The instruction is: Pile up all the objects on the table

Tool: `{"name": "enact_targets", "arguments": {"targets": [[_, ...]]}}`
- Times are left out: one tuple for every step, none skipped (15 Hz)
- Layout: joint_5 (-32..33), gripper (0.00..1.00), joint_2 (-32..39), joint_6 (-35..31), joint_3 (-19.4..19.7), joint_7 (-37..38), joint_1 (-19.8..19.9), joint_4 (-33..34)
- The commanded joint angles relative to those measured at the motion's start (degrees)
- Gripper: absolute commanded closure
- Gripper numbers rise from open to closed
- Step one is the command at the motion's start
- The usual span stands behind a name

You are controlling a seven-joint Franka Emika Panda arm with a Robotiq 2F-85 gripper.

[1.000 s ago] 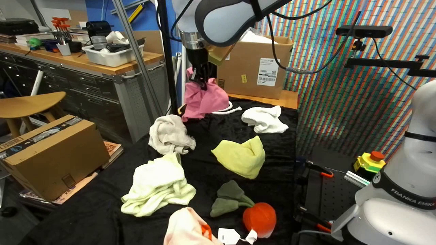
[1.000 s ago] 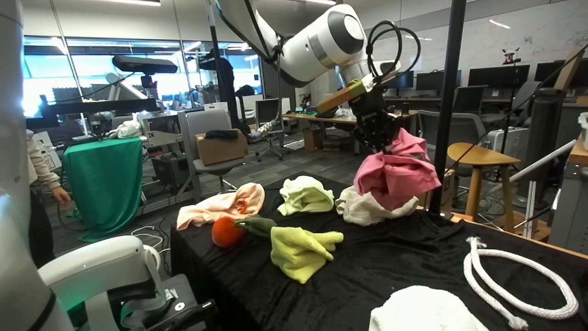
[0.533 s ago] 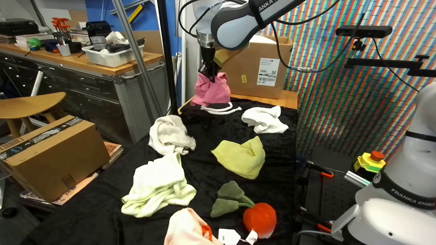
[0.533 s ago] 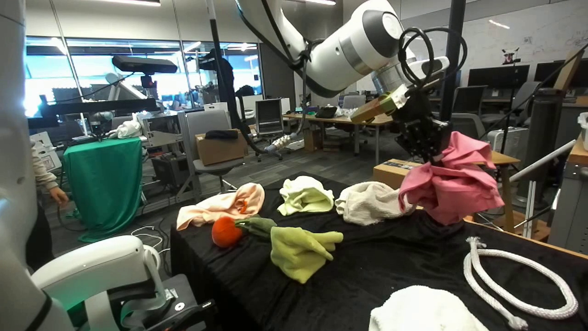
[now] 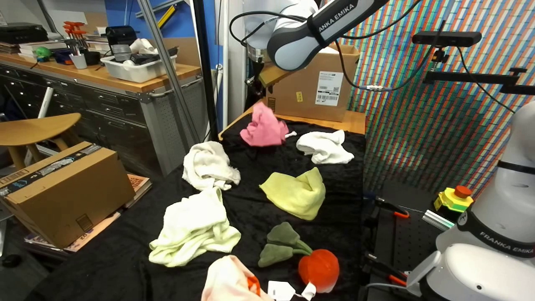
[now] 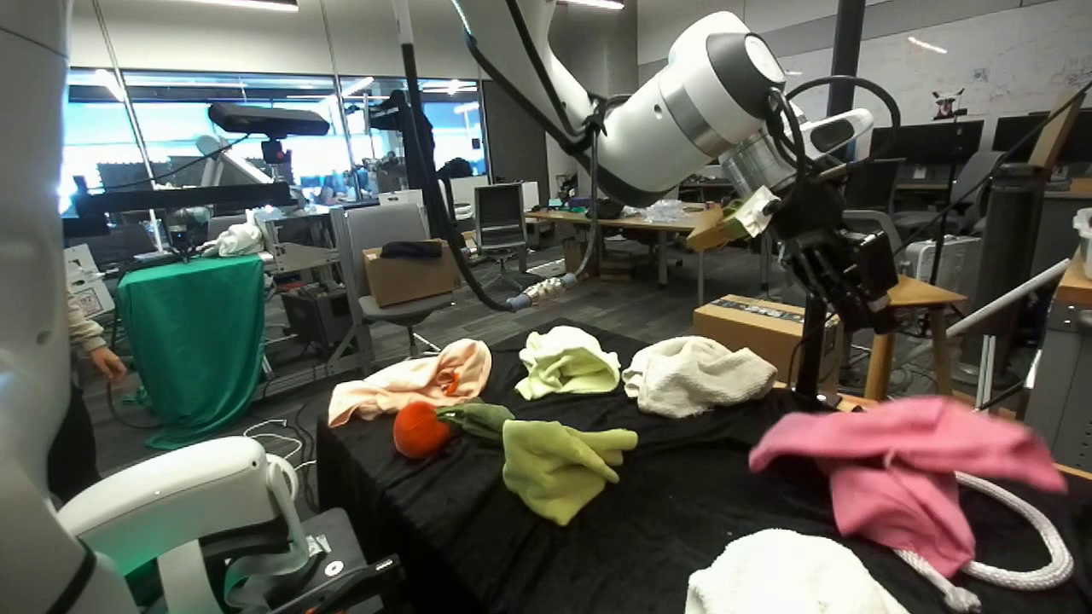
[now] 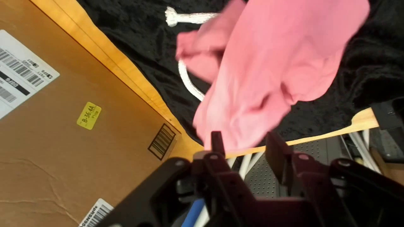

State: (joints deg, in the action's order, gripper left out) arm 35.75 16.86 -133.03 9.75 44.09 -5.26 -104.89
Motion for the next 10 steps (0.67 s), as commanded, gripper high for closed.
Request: {"name": "enact_targets", "arguments": {"targets": [[2.47, 0.26, -0.2, 0.35, 0.07, 3.57, 0.14, -0.42], [1.42, 0.19, -0.65, 0.81, -0.41, 2.62, 0.53, -1.11], [-0.44, 0.11, -1.93, 1.24, -1.03, 0.69, 1.04, -2.92], [-1.8, 0.04, -3.18, 1.63, -1.42, -0.46, 1.36, -4.87], [-3.04, 0.0, -4.55, 1.81, -1.73, -1.74, 1.71, -7.07], [-4.53, 0.0, -6.03, 1.77, -1.96, -2.97, 2.04, -9.4], [-5.95, 0.0, -7.27, 1.98, -2.11, -4.25, 2.31, -11.45], [-7.83, 0.0, -9.04, 1.98, -2.31, -6.16, 2.76, -14.02], [-9.72, 0.0, -10.62, 2.2, -2.45, -7.98, 3.16, -16.29], [-11.42, 0.0, -12.39, 2.63, -2.54, -9.45, 3.59, -18.7]]}}
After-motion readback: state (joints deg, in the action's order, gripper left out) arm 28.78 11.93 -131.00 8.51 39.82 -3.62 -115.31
